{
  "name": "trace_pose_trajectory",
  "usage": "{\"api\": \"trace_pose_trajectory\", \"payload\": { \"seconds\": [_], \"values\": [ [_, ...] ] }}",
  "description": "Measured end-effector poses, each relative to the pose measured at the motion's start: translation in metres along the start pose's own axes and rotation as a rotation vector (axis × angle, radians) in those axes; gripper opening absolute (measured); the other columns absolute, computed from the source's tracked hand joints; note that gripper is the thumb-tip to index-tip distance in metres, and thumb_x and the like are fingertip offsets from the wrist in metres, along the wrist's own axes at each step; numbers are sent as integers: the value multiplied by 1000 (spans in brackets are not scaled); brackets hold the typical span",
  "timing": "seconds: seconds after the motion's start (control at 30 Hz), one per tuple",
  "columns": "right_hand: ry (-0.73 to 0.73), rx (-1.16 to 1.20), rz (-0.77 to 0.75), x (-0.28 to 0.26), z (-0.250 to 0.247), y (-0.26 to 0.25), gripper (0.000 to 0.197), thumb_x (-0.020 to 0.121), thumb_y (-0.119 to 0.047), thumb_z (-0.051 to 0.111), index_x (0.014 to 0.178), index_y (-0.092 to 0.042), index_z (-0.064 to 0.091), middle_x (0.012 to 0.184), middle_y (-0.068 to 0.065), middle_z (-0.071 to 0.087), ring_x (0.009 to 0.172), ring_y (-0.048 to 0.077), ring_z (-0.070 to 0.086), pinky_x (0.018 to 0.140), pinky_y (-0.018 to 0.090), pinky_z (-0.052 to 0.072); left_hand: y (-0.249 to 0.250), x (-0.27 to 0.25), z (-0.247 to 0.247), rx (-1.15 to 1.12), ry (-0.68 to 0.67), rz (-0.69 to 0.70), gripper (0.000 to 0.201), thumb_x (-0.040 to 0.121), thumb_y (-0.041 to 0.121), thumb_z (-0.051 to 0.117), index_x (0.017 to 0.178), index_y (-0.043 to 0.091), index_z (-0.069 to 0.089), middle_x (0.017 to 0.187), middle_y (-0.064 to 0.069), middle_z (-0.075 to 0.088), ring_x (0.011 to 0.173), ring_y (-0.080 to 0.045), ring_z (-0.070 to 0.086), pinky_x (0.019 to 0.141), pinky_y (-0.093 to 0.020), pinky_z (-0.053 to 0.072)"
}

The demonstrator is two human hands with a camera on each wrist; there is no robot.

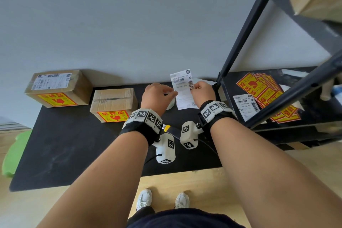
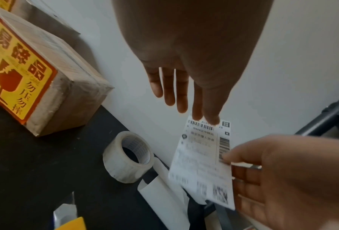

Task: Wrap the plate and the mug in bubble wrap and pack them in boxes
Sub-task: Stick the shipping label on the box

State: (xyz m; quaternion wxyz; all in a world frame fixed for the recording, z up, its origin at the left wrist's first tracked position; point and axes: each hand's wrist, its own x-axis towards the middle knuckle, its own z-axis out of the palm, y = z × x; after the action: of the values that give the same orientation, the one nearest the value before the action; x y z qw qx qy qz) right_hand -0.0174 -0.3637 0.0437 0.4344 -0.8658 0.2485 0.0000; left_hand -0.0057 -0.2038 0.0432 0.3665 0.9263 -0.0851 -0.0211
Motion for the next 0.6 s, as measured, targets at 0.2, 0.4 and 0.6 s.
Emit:
{"api": "trace_pose_trajectory", "payload": {
  "seconds": [0.2,0.4,0.6],
  "values": [
    [-147,-24,-73,-19,7,-10,19,90,-6,46,78,-20,52,78,-4,53,74,19,51,67,31,43,-4,-6,-27,11,150,-86,45,85,37,69,126,18,60,123,-5,54,121,-23,43,102,-34,37],
    [-232,-80,-116,-33,26,-25,13,88,-7,49,86,-14,60,86,1,60,79,20,54,73,34,49,-23,-19,-43,-83,173,-135,5,85,25,68,87,20,68,95,-2,67,96,-20,58,80,-29,43],
    [-231,-4,-59,-47,47,-39,26,88,-8,57,114,-10,56,105,3,59,95,20,56,88,33,47,-36,-27,-62,-76,70,-213,16,98,19,50,100,9,63,94,-3,63,84,-16,54,70,-26,37]
  ]
}}
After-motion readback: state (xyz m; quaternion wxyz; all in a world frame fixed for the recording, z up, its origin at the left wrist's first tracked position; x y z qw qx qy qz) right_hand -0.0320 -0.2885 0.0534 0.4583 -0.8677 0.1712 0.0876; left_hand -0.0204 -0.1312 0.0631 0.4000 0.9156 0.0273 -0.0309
